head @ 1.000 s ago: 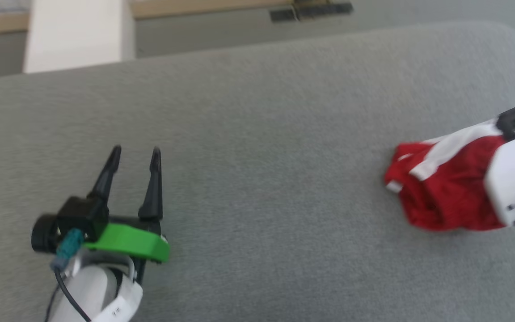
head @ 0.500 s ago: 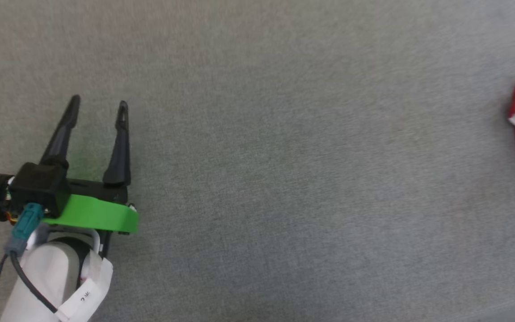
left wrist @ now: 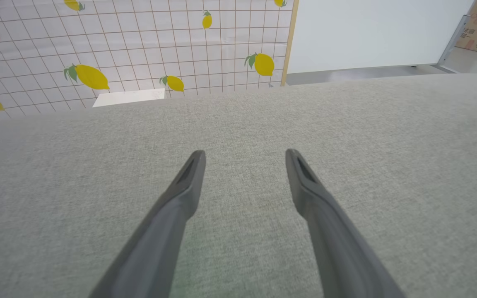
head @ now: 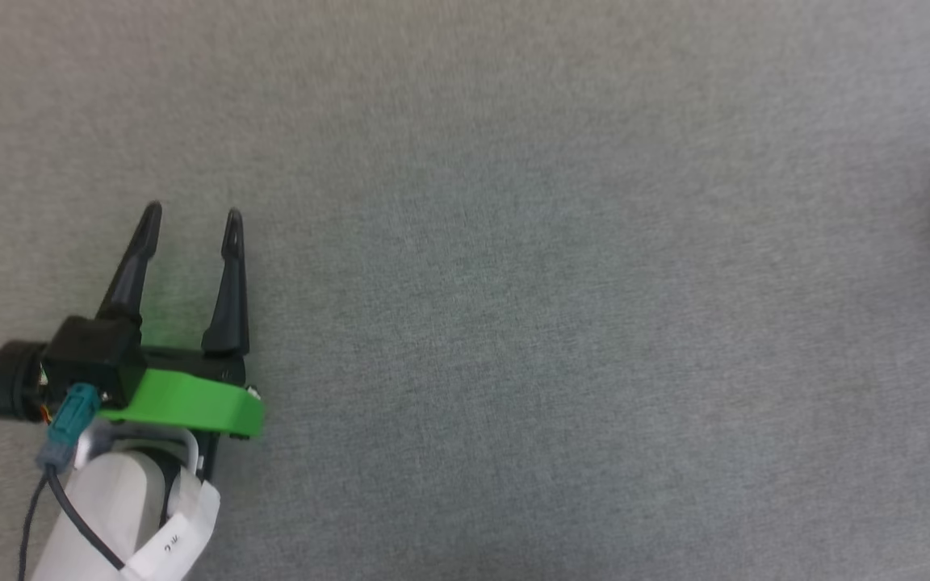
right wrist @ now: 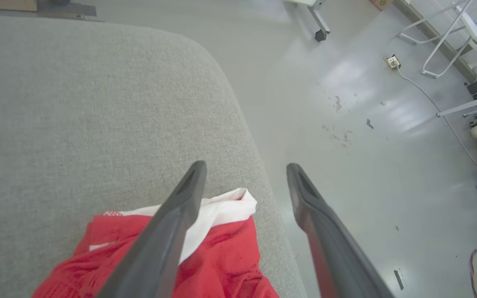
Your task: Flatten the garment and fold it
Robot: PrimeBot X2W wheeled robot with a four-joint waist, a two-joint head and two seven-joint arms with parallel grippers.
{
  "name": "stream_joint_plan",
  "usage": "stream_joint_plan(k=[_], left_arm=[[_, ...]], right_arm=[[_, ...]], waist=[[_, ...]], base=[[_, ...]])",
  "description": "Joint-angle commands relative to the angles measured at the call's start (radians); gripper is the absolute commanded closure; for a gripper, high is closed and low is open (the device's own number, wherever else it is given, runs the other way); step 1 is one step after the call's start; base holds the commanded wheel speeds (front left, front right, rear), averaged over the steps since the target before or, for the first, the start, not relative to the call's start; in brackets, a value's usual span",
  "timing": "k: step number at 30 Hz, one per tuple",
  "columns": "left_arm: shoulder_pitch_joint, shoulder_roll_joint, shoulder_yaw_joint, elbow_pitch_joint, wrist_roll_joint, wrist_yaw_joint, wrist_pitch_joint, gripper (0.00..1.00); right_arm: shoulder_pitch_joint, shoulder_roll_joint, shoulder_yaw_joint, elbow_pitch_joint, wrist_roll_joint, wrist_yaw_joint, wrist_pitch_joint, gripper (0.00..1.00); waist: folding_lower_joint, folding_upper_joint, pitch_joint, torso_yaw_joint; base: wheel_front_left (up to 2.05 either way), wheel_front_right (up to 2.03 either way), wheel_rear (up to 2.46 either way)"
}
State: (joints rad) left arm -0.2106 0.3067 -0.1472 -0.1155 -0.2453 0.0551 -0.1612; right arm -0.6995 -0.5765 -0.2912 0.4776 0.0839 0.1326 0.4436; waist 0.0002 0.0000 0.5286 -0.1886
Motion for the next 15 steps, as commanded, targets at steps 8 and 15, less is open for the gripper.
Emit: stream_joint_plan(k=[8, 15], left_arm=[[0.068, -0.036, 0.027, 0.072, -0.052, 0.03, -0.056, 0.0], [0.116, -0.054, 0.055, 0.086, -0.078, 0.047, -0.078, 0.0]], right_arm=[[-0.048, 0.106, 0.101, -0.191, 0.156, -0.002, -0.16, 0.0], [0.055, 0.287, 0.163, -0.345, 0.193, -0.002, -0.329, 0.0]], waist=[[-0.0002, 0.0, -0.246, 0.012], [-0.0002, 0.0, -0.349, 0.063]], base=[[0.0, 0.0, 0.0], [0.0, 0.0, 0.0]])
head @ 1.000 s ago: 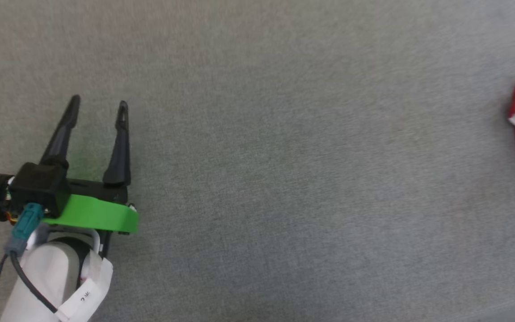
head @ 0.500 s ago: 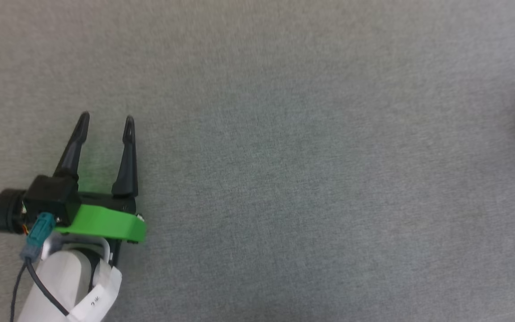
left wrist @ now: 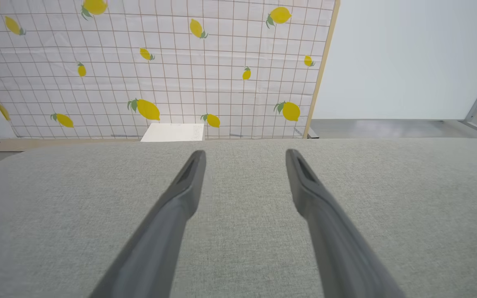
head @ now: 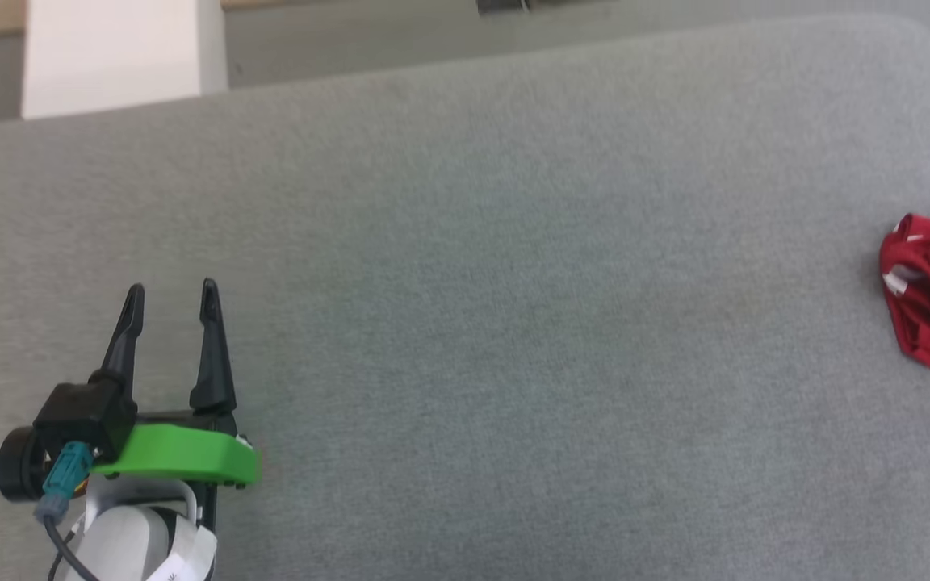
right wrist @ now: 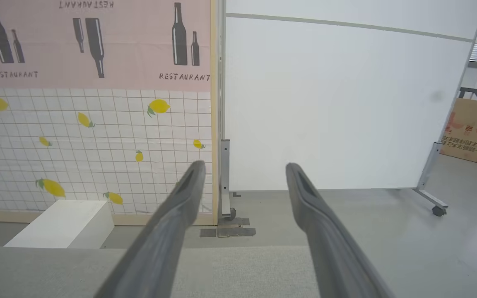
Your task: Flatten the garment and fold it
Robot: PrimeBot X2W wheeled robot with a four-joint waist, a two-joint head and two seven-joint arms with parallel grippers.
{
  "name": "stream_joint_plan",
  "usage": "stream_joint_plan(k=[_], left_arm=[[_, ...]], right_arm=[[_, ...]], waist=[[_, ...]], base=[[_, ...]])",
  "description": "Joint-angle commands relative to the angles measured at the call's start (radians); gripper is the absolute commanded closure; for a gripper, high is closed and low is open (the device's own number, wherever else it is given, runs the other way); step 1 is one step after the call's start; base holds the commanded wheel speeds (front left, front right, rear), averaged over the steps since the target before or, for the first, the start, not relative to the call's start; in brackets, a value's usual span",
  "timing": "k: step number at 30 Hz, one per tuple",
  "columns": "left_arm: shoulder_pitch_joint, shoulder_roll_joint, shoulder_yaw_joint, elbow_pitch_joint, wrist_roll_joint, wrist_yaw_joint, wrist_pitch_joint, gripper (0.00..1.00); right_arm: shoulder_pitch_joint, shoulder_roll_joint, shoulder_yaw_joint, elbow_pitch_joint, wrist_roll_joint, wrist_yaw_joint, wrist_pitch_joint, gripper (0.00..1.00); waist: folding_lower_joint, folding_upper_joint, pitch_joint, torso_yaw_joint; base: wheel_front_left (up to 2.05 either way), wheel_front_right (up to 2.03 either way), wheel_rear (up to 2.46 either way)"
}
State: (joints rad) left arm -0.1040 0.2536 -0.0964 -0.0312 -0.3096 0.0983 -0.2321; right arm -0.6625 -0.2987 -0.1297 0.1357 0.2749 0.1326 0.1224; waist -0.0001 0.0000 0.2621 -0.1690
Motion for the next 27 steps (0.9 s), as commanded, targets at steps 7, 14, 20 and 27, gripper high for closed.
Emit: stream_joint_plan(k=[7, 14, 20, 27], left_arm=[[0.05, -0.018, 0.028, 0.002, -0.024, 0.019, -0.021, 0.0], [0.095, -0.04, 0.042, 0.002, -0.028, 0.032, -0.026, 0.0], [0.12, -0.059, 0.034, 0.016, -0.027, 0.028, -0.028, 0.0], [0.134, -0.069, 0.012, 0.058, -0.023, 0.017, -0.029, 0.0]], right_arm=[[0.212, 0.164, 0.034, -0.103, -0.07, -0.002, -0.207, 0.0], [0.416, 0.243, 0.027, -0.104, -0.105, -0.002, -0.326, 0.0], [0.54, 0.248, 0.038, -0.055, -0.077, -0.002, -0.351, 0.0], [0.633, 0.248, 0.054, -0.035, -0.085, -0.002, -0.357, 0.0]], waist=[[0.0001, 0.0, -0.169, 0.115], [0.0001, 0.0, -0.234, 0.157], [0.0001, 0.0, -0.262, 0.179], [0.0001, 0.0, -0.269, 0.185]], base=[[0.0, 0.0, 0.0], [0.0, 0.0, 0.0], [0.0, 0.0, 0.0], [0.0, 0.0, 0.0]])
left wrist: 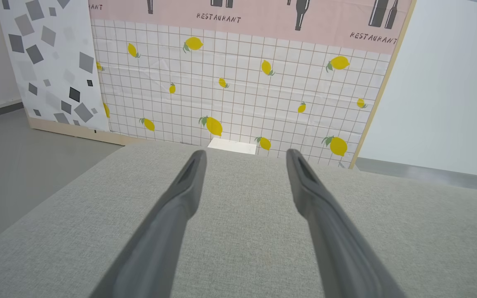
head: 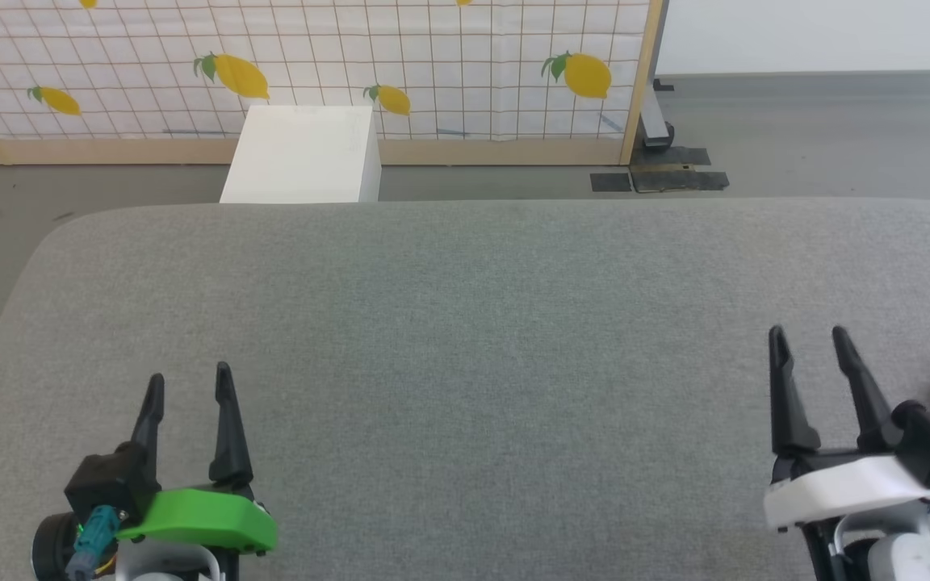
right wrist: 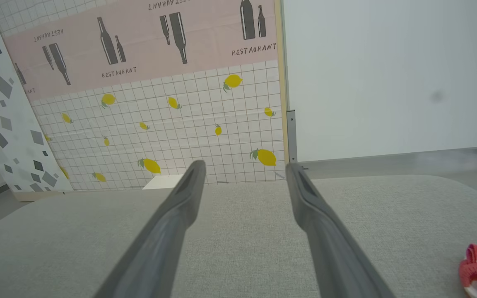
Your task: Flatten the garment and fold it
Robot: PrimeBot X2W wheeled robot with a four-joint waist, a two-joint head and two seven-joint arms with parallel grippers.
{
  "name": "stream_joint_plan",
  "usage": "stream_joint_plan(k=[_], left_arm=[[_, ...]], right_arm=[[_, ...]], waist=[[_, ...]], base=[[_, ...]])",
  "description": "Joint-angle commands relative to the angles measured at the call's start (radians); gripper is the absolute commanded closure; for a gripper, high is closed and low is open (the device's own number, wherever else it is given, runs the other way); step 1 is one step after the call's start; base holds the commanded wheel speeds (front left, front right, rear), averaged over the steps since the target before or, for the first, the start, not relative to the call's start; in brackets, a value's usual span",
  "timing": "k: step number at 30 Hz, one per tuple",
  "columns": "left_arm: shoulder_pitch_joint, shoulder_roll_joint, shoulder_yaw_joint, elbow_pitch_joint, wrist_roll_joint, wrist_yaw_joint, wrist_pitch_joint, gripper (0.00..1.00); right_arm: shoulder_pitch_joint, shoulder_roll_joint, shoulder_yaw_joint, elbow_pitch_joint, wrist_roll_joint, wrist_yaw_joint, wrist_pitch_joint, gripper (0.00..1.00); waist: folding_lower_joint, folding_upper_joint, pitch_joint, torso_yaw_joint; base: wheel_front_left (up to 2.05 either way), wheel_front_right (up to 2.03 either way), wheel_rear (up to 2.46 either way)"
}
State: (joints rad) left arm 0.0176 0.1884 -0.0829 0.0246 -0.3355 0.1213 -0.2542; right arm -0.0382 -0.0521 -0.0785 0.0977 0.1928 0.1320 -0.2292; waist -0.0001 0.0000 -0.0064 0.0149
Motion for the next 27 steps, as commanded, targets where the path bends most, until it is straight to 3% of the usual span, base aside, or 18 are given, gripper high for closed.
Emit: stream_joint_plan(k=[1, 26, 27], left_arm=[[0.013, -0.005, -0.005, 0.006, 0.004, -0.008, -0.007, 0.0], [0.0, 0.011, -0.066, 0.077, 0.022, -0.027, 0.003, 0.0], [0.003, 0.004, -0.064, 0.074, 0.015, -0.023, 0.003, 1.0]], right_arm=[[0.015, 0.002, 0.006, 0.004, -0.012, -0.001, -0.004, 0.0], [0.025, 0.002, 0.014, 0.004, -0.029, -0.001, 0.033, 0.0], [0.022, 0.001, 0.014, 0.008, -0.034, 0.0, 0.031, 1.0]], waist=[[0.0001, 0.0, 0.0, 0.001], [0.0001, 0.0, 0.015, -0.019], [0.0001, 0.0, 0.015, -0.019]], base=[[0.0, 0.0, 0.0], [0.0, 0.0, 0.0], [0.0, 0.0, 0.0]])
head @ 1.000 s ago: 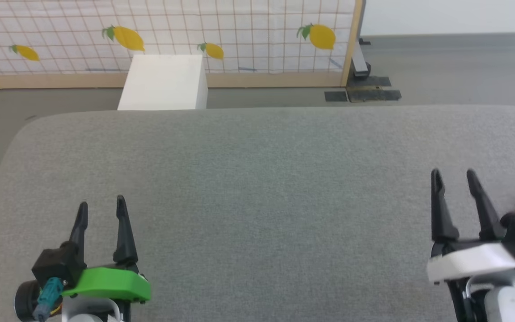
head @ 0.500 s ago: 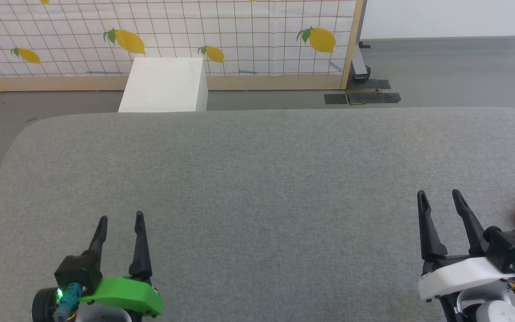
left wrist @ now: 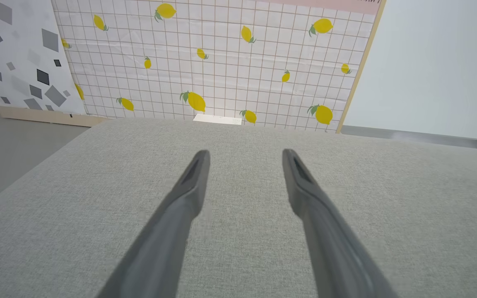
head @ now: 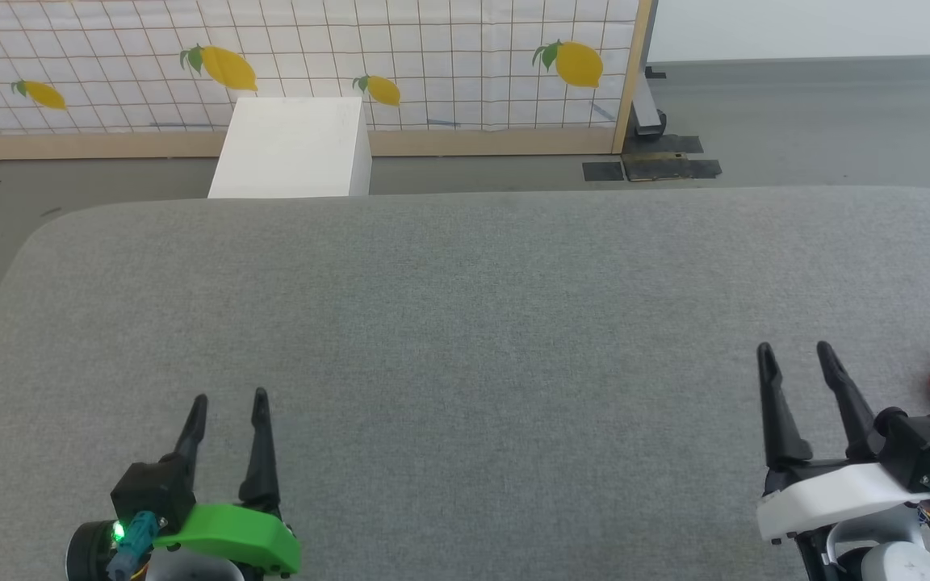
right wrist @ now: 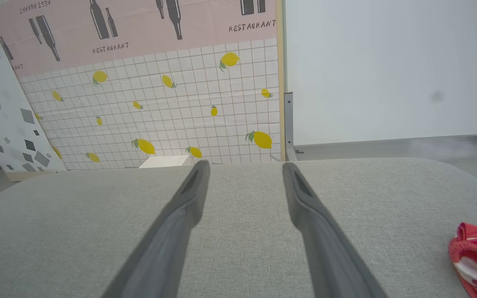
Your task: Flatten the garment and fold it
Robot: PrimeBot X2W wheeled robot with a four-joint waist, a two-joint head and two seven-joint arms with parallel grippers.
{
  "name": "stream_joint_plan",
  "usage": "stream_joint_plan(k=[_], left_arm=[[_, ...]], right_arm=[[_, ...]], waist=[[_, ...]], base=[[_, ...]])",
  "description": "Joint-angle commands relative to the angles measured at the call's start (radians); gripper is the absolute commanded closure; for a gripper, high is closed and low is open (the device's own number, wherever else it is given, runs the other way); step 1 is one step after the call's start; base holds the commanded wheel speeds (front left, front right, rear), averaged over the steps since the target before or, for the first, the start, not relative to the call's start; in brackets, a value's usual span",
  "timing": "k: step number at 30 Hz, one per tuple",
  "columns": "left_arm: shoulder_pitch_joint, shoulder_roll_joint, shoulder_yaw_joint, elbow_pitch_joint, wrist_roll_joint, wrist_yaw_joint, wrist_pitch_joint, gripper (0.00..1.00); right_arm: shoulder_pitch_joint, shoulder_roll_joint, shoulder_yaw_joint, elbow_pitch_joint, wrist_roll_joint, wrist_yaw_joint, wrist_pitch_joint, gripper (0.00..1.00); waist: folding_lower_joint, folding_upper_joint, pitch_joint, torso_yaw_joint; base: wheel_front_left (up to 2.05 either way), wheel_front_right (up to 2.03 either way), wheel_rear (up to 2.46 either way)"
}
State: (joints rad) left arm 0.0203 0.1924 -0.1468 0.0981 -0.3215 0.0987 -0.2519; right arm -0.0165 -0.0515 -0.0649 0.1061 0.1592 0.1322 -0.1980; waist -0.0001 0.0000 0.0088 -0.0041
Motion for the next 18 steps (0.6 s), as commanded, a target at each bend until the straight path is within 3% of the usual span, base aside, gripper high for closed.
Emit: stream_joint_plan(k=[1, 18], left_arm=[[0.0, -0.001, 0.0, 0.0, -0.001, 0.0, 0.001, 1.0], [-0.002, -0.016, 0.016, -0.011, 0.03, -0.01, 0.028, 1.0]], right_arm=[[0.0, 0.0, 0.0, 0.0, 0.0, 0.0, 0.0, 1.0], [0.002, 0.0, 0.007, -0.01, -0.017, 0.0, 0.021, 1.0]], waist=[[0.0001, 0.0, 0.0, 0.0], [0.0001, 0.0, -0.001, 0.0]], base=[[0.0, 0.0, 0.0], [0.0, 0.0, 0.0]])
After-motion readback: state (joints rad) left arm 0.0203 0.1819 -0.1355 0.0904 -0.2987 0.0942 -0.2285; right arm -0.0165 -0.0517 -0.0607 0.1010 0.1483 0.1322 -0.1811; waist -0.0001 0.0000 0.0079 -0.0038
